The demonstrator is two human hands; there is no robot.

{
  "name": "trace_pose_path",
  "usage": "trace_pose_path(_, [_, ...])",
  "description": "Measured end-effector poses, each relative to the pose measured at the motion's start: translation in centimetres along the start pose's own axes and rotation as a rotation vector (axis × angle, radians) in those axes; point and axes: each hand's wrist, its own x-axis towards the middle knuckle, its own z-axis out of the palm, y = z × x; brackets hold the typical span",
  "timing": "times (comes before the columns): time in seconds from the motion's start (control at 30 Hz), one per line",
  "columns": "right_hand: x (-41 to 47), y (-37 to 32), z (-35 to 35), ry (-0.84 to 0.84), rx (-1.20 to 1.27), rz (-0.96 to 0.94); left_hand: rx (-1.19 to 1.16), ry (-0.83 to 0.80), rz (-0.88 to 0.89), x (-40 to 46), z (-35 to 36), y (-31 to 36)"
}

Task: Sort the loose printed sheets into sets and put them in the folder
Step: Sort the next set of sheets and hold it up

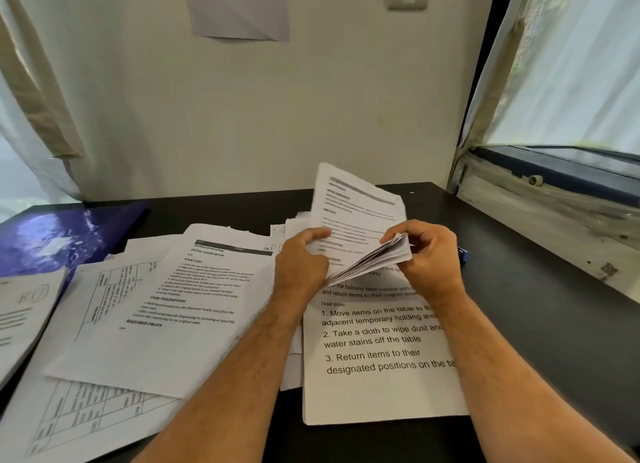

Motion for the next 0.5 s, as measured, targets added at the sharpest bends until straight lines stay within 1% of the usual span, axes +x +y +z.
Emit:
trace_pose_path(0.2, [-0.19, 0.05, 0.12, 0.041, -0.022, -0.03, -0.064, 0.002, -0.023, -0.19, -0.44, -0.14])
trace_pose_path(0.3, [-0.22, -0.17, 0.1, 0.026, -0.027, -0.042, -0.068, 0.003, -0.029, -0.22, -0.37, -0.08])
trace_pose_path(0.5, [-0.09, 0.13, 0.25, 0.011, -0.049, -0.027, -0.056, 0.056, -0.019, -0.19, -0.37, -0.22])
